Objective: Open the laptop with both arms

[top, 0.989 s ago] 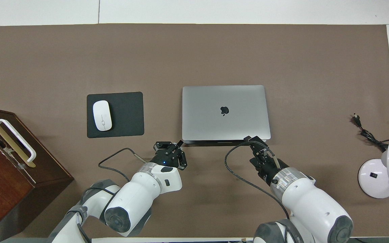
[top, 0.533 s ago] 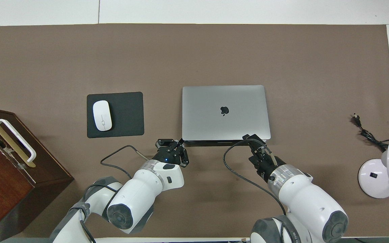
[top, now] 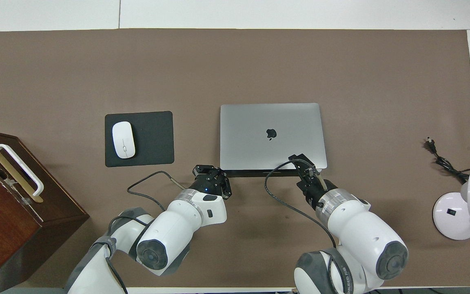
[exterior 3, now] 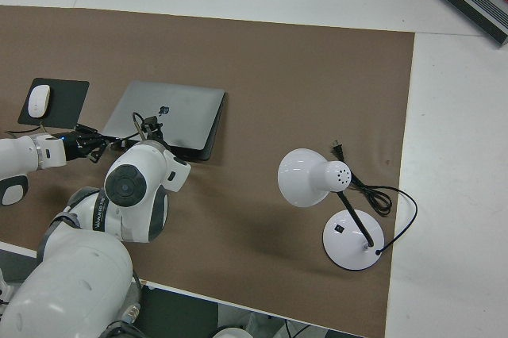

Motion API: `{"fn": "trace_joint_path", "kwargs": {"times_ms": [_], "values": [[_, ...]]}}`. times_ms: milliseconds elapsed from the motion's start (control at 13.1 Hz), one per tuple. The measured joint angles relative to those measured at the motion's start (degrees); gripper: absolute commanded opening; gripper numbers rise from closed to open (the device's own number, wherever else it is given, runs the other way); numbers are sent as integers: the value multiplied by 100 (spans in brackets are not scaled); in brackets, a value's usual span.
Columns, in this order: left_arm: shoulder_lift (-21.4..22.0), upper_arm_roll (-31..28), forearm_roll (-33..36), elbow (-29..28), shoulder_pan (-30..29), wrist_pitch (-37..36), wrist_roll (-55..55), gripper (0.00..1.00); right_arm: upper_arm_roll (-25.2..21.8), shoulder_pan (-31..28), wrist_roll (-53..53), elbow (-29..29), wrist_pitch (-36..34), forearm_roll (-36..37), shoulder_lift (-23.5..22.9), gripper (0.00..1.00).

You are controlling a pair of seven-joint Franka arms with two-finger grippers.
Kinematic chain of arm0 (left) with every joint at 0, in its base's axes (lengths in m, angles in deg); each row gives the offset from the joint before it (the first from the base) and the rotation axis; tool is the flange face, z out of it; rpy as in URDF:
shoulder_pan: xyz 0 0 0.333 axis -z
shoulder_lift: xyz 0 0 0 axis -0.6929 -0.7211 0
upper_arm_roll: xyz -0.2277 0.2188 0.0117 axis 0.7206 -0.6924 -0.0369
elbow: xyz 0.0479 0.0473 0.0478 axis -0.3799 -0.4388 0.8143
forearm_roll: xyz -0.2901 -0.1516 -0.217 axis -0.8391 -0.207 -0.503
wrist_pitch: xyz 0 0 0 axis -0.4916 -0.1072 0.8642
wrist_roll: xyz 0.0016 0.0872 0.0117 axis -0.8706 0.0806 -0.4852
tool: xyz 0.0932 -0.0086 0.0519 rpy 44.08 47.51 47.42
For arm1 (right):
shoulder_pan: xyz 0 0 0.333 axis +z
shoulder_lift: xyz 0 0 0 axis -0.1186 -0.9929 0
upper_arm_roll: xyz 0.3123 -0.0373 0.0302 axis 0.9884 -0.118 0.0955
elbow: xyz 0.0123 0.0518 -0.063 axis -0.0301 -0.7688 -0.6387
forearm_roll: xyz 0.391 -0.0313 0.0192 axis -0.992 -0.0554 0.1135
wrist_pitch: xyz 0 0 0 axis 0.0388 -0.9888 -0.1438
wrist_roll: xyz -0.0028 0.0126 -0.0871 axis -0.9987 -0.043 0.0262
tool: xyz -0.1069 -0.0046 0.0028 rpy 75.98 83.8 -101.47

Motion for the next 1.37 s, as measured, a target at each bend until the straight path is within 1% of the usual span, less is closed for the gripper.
{"fn": "trace_joint_path", "kwargs": {"times_ms": [457,761,1370], "values": [[-94,-1,10,88,0,22,-30,0,-57,-8,-92,357,0,0,-298,100],[-108,-1,13,106,0,22,-33,0,-66,-8,-101,418,0,0,-458,100],[-111,-2,15,107,0,24,-37,0,-11,-3,-105,429,0,0,-487,100]]}}
